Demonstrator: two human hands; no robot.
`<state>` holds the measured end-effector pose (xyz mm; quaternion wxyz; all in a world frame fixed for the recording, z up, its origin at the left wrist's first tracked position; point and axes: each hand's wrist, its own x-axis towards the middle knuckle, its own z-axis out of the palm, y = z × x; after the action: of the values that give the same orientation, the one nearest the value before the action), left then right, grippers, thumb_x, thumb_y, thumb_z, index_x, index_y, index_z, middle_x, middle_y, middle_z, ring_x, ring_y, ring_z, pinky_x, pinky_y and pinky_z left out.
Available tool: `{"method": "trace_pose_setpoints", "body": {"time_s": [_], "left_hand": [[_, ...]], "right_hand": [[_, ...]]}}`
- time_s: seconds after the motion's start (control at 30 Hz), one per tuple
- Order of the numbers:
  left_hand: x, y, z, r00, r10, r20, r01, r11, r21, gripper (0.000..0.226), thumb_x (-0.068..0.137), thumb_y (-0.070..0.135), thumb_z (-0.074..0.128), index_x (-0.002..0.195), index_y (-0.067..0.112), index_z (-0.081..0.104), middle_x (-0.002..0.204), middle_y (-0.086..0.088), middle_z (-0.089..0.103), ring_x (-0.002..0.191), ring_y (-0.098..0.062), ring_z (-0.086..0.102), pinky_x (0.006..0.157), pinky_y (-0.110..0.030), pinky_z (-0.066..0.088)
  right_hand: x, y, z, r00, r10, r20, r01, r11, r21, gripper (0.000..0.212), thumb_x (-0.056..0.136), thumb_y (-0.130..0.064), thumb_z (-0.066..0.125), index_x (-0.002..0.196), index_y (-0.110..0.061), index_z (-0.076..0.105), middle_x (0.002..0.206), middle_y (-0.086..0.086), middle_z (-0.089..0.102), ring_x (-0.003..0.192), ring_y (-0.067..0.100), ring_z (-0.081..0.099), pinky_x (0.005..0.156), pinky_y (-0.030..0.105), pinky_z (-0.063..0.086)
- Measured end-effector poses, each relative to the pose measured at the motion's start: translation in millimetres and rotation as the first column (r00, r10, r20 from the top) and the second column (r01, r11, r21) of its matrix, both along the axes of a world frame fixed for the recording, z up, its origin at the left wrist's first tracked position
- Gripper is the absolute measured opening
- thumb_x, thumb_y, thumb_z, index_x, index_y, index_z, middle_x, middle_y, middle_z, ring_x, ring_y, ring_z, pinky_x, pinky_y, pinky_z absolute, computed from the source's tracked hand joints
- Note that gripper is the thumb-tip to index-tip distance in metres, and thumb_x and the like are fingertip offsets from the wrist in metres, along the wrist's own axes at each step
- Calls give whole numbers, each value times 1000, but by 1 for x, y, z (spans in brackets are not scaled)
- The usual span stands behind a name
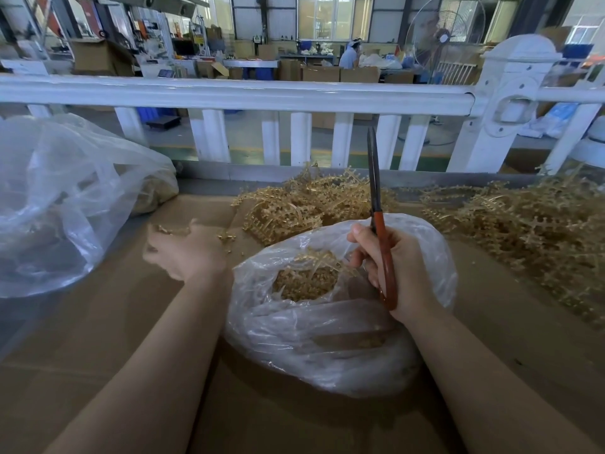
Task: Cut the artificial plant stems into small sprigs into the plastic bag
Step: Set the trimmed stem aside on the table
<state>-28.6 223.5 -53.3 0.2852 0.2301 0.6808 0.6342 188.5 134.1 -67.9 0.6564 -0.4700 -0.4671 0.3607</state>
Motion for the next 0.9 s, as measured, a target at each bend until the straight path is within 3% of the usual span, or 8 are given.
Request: {"method": "trace_pose_setpoints", "body": {"time_s": [0.1,0.2,0.3,0.37,0.43,0.63,0.73,0.9], "left_hand": [[6,-9,6,965,13,-260,6,997,72,70,92,19,66,153,25,32,157,-1,24,143,-19,32,122,-40,11],[16,-22,8,795,-142,-589,335,913,232,38,91,30,67,128,33,59,145,4,43,139,-17,34,115,-38,14],[26,-33,7,435,-423,-795,752,656,62,32,84,65,55,107,43,63,125,13,53,123,-10,39,108,-37,17],[30,-35,3,121,-514,-849,809,547,-216,48,75,80,49,104,44,63,122,17,49,120,-7,34,103,-36,14],[33,-34,-3,-46,-508,-860,766,535,-357,47,72,77,61,100,40,68,115,18,51,117,-12,36,97,-36,14],[32,-34,-1,321,-745,-584,942,315,115,16,77,40,77,79,25,73,80,4,70,78,-16,65,78,-39,53],[34,-35,3,369,-832,-415,918,255,305,23,86,35,72,77,13,72,72,3,69,67,-9,61,70,-22,49],[35,-34,5,326,-925,-194,909,251,332,34,88,43,59,77,17,78,71,-3,68,64,-14,56,62,-24,43]], "right_hand": [[0,-1,-2,995,-53,81,53,999,-6,34,95,-24,67,77,5,67,56,5,61,40,4,50,44,10,40],[-1,2,-4,964,-150,221,162,986,-36,35,95,-27,70,64,-13,65,50,-3,59,45,7,54,51,20,45],[-3,3,-6,900,-221,377,258,965,-50,28,92,-35,71,71,-17,70,57,-4,66,54,7,62,57,22,47],[-3,2,-8,875,-235,423,274,961,-32,29,90,-41,72,70,-19,69,61,-6,68,56,6,62,56,19,47],[-2,3,-8,874,-230,429,271,962,-37,31,90,-42,72,69,-19,68,61,-4,68,57,9,63,57,22,50],[0,5,-9,899,-237,369,274,961,-49,27,89,-38,74,73,-18,72,64,-2,70,61,12,67,58,21,51],[2,5,-7,952,-188,244,208,976,-59,28,91,-32,74,68,-16,69,56,-1,64,53,13,62,52,26,50],[1,1,0,993,-77,89,80,996,-29,20,92,-21,73,75,-11,72,67,7,70,40,3,50,42,10,37]]}}
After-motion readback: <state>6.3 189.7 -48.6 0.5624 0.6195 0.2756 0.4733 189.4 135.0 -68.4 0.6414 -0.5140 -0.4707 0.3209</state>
